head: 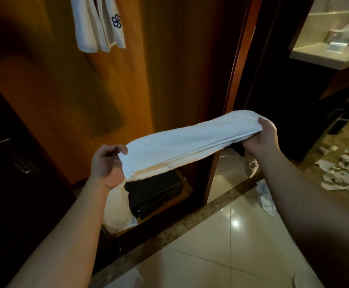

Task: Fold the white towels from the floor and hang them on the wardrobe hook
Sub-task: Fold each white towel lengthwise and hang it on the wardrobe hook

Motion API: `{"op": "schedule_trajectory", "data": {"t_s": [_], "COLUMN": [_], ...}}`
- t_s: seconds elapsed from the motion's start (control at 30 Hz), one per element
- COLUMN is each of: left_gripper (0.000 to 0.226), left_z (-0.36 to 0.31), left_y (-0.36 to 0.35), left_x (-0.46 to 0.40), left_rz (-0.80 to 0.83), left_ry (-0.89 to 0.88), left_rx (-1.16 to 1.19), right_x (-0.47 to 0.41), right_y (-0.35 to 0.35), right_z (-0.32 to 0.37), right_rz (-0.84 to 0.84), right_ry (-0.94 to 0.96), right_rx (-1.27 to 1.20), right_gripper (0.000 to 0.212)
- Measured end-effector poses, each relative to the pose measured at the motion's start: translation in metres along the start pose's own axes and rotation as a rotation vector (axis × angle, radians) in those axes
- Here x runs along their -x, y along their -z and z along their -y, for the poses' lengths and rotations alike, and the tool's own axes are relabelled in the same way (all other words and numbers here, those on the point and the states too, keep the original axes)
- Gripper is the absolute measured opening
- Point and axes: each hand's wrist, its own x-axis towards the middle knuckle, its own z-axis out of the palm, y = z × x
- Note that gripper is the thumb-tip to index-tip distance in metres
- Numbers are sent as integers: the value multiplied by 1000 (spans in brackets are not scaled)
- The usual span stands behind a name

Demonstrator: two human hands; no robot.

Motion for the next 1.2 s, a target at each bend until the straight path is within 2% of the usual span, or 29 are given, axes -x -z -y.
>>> {"op": "schedule_trajectory", "data": {"t_s": [0.07,0.1,0.17,0.2,0.3,0.33,0.5,0.57,0.7,0.87,1.0,1.2], "left_gripper": [48,48,27,24,66,70,58,57,55,59,43,59], "left_z": [10,16,29,35,51,57,96,112,136,144,144,141], "left_y": [2,4,7,7,16,17,24,24,27,15,17,35], "left_x": [-3,-6,-12,-13,-15,-12,3,7,13,7,-10,-10], "left_rz": [-189,-278,-399,-418,-435,-425,-429,-403,-297,-296,-444,-505], "left_ry": [61,93,110,99,142,189,459,431,210,282,274,194], "left_rx": [-69,-119,-178,-167,-76,-42,-18,65,295,150,76,130], "right_x": [4,7,11,12,18,19,24,27,30,31,34,35], "right_y": [-1,-2,-2,-2,-1,0,-1,-3,-4,-7,-4,6], "right_z": [-1,-2,-5,-6,-7,-7,-4,-3,-2,4,6,13], "right_rz": [49,73,120,142,212,223,234,222,139,131,148,61], "right_ry": [7,5,-4,-8,-18,-16,5,-6,1,10,23,63], "right_rx": [8,9,-17,-47,-145,-165,-106,-90,-115,-107,-75,-1], "right_gripper": [44,43,49,53,52,49,47,48,51,50,42,54]}}
